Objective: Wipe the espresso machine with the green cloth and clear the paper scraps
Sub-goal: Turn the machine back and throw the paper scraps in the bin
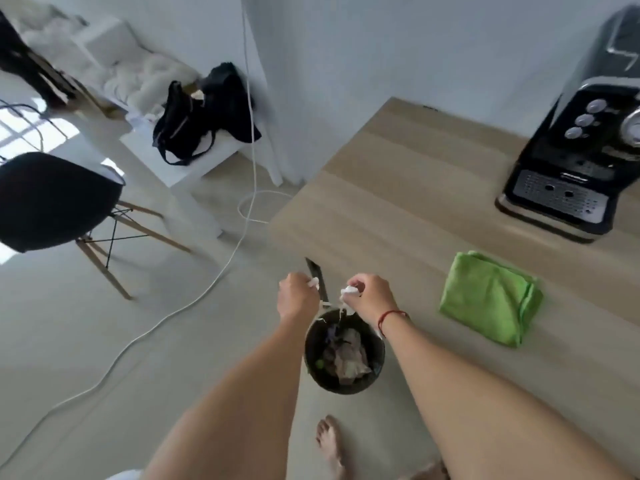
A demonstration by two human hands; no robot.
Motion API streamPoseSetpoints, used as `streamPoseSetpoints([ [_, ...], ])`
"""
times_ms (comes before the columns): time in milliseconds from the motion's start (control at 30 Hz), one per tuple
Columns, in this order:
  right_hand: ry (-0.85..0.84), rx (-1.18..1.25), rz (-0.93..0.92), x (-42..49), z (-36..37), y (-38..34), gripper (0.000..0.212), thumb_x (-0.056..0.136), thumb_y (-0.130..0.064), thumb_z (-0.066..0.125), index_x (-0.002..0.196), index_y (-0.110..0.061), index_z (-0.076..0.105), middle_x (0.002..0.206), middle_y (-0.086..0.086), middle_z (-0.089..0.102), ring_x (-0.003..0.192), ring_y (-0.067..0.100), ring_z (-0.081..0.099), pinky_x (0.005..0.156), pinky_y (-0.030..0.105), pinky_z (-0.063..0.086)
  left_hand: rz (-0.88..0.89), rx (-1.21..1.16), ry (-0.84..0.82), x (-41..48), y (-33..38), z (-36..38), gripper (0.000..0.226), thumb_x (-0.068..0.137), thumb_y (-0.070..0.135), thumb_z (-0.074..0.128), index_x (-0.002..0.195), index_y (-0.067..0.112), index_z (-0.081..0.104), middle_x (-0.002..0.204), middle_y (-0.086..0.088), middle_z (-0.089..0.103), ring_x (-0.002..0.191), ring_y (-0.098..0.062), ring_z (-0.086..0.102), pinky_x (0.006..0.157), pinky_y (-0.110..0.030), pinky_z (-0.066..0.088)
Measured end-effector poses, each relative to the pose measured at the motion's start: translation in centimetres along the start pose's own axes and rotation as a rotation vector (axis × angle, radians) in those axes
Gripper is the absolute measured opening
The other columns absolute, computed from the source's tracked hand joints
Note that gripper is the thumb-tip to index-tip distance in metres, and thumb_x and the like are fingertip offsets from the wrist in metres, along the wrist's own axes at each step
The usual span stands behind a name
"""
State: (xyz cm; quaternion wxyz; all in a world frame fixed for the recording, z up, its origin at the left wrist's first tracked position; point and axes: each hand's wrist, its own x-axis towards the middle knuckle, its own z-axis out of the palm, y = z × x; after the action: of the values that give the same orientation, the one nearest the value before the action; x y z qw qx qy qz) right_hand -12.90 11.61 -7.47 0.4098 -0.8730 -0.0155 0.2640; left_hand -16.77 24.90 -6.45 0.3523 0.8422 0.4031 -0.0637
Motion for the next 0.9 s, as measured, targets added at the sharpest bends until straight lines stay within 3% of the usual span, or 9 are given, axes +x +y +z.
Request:
streamPoseSetpoints([
  [100, -0.076, -0.037, 0.034, 0.0, 4.5, 1.4, 0.005, 0.076, -0.019, 0.067, 0.077, -0.023, 0.065, 0.08, -0.002, 0.068, 0.083, 0.024, 0.067, 0.076, 0.031, 0.054, -0.083, 0.056, -0.072, 0.7, -5.0, 1.1, 0.016, 0.091, 0.018, 0.056, 0.1, 0.014, 0.07, 0.104, -0.009, 0.068, 0.096, -0.031, 0.064, 0.073, -0.032, 0.047],
  [200, -0.081, -0.059, 0.11, 0.6, 7.5, 4.2, 0.011, 0.075, -0.023, 0.069, 0.07, -0.025, 0.059, 0.074, -0.007, 0.066, 0.08, 0.021, 0.066, 0.077, 0.032, 0.055, -0.144, 0.036, -0.136, 1.6, -8.9, 3.7, 0.02, 0.088, 0.01, 0.051, 0.096, 0.012, 0.07, 0.098, -0.008, 0.067, 0.085, -0.029, 0.061, 0.067, -0.03, 0.046],
  [367, -0.015, 0.072, 0.263, 3.4, 12.5, 10.7, 0.019, 0.081, -0.013, 0.071, 0.098, -0.01, 0.066, 0.087, 0.001, 0.064, 0.082, 0.018, 0.061, 0.075, 0.022, 0.044, -0.19, -0.097, -0.177, 4.2, -13.9, 11.1, 0.025, 0.081, -0.001, 0.046, 0.084, 0.007, 0.07, 0.083, -0.009, 0.066, 0.077, -0.03, 0.062, 0.067, -0.036, 0.052],
  [467, -0.002, 0.058, 0.339, 5.2, 16.1, 16.1, 0.014, 0.08, -0.011, 0.07, 0.093, -0.007, 0.068, 0.084, 0.002, 0.065, 0.082, 0.022, 0.062, 0.072, 0.022, 0.043, -0.202, -0.096, -0.206, 5.6, -17.5, 16.3, 0.022, 0.083, -0.002, 0.05, 0.088, 0.006, 0.07, 0.087, -0.009, 0.067, 0.078, -0.024, 0.058, 0.068, -0.034, 0.049],
  [600, 0.014, 0.059, 0.392, 8.7, 20.4, 22.4, 0.018, 0.079, -0.011, 0.071, 0.097, -0.008, 0.07, 0.087, 0.004, 0.068, 0.079, 0.019, 0.061, 0.075, 0.023, 0.046, -0.293, -0.137, -0.233, 8.2, -21.9, 22.9, 0.024, 0.088, 0.003, 0.051, 0.106, 0.013, 0.063, 0.092, 0.003, 0.057, 0.083, -0.016, 0.053, 0.068, -0.022, 0.04],
  [667, 0.025, 0.065, 0.399, 10.7, 22.2, 25.0, 0.02, 0.081, -0.012, 0.071, 0.099, -0.006, 0.07, 0.087, 0.005, 0.067, 0.079, 0.018, 0.06, 0.073, 0.023, 0.045, -0.302, -0.115, -0.232, 10.0, -24.0, 26.1, 0.019, 0.088, 0.007, 0.052, 0.101, 0.013, 0.064, 0.096, 0.0, 0.063, 0.086, -0.018, 0.056, 0.07, -0.025, 0.043],
  [733, 0.02, 0.071, 0.421, 12.7, 24.0, 27.1, 0.021, 0.083, -0.013, 0.069, 0.102, -0.003, 0.068, 0.091, 0.008, 0.068, 0.085, 0.024, 0.064, 0.074, 0.026, 0.048, -0.321, -0.096, -0.239, 11.7, -26.0, 28.8, 0.015, 0.087, 0.007, 0.052, 0.091, 0.012, 0.066, 0.092, -0.002, 0.065, 0.086, -0.022, 0.059, 0.071, -0.029, 0.046],
  [833, -0.042, 0.023, 0.475, 14.5, 25.8, 29.4, 0.035, 0.085, -0.014, 0.066, 0.117, 0.0, 0.063, 0.114, 0.017, 0.068, 0.106, 0.033, 0.063, 0.092, 0.036, 0.05, -0.346, -0.102, -0.296, 13.6, -27.6, 31.4, 0.016, 0.09, 0.012, 0.052, 0.086, 0.011, 0.067, 0.075, 0.001, 0.061, 0.074, -0.02, 0.06, 0.064, -0.026, 0.046],
  [900, -0.158, -0.024, 0.497, 14.8, 26.3, 30.0, 0.052, 0.087, -0.016, 0.067, 0.135, -0.003, 0.05, 0.131, 0.015, 0.06, 0.121, 0.032, 0.056, 0.099, 0.033, 0.044, -0.321, -0.085, -0.364, 14.1, -28.1, 32.1, 0.018, 0.091, 0.014, 0.057, 0.104, 0.01, 0.067, 0.095, -0.004, 0.066, 0.093, -0.028, 0.065, 0.08, -0.033, 0.054],
])
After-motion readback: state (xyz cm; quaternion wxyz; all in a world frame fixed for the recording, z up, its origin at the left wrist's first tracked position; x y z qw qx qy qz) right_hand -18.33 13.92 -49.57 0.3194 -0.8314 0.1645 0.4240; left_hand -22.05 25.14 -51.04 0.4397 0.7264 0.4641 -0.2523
